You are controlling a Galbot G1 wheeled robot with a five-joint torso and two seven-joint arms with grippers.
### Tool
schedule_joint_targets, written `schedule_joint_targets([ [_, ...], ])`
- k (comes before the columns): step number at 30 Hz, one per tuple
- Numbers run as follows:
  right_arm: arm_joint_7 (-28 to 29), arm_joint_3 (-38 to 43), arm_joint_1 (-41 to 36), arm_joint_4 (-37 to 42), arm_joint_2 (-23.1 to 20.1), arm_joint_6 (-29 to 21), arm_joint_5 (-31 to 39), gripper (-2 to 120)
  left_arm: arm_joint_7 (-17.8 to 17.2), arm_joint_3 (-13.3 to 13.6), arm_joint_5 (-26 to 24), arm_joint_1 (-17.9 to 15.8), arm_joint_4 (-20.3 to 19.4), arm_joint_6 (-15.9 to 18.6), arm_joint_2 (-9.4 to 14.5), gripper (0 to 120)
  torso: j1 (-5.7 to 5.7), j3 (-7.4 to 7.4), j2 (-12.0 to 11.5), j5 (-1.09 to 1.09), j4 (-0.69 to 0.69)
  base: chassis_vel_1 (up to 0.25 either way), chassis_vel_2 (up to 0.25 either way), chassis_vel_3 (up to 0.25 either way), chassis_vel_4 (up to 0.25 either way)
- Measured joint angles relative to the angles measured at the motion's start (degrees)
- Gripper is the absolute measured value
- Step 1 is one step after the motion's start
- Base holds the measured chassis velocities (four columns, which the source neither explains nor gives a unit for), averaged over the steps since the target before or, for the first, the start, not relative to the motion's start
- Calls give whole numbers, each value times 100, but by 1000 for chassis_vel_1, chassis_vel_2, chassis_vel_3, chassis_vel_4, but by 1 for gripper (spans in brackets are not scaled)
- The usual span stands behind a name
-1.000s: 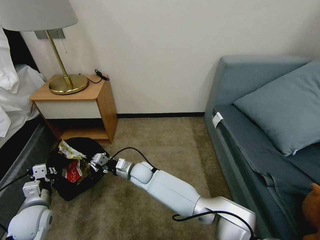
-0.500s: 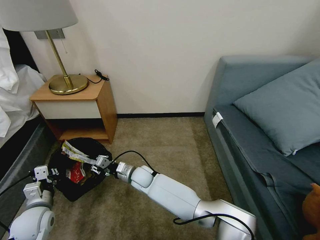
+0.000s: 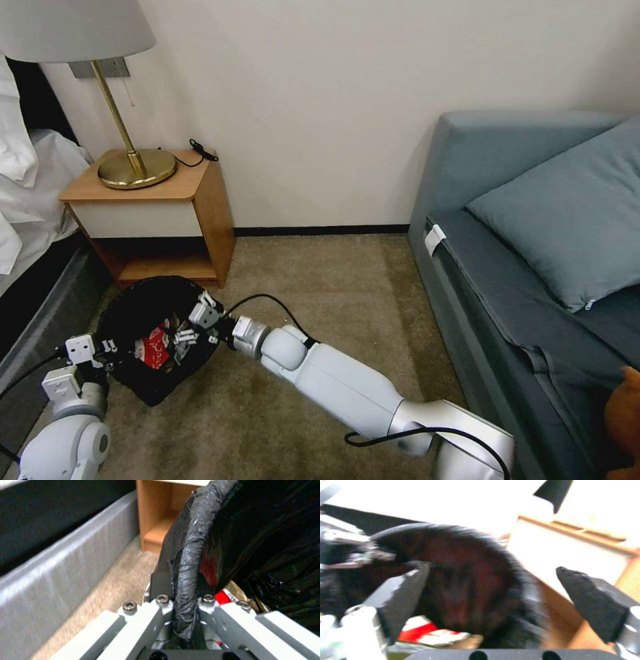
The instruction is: Pick up the trash bin, then pick up the garbage on the floor and place it into the trash bin.
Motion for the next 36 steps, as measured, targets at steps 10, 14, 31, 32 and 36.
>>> schedule_joint_targets([
  [10,-172,891,-53,910,-884,-108,10,100,-853,555,-782,-394,-138,245,-556,1,0,0,0,2,-1,0,0,0,0],
  [14,-279,1318,-245,1183,-1187,-108,12,100,-1204,538,-1401,-669,-25,312,-519,1,0,0,0,2,-5,0,0,0,0],
  [31,-551,1788,-770,1340,-1404,50,-221,100,-1504,432,-2925,-1008,707,218,-545,1,0,0,0,-1,0,0,0,0,0],
  [32,-551,1788,-770,1340,-1404,50,-221,100,-1504,432,-2925,-1008,707,218,-545,1,0,0,0,-1,0,0,0,0,0],
  [36,-606,1774,-792,1307,-1402,61,-244,100,-1514,428,-2999,-1022,887,217,-539,1,0,0,0,1,0,0,0,0,0],
])
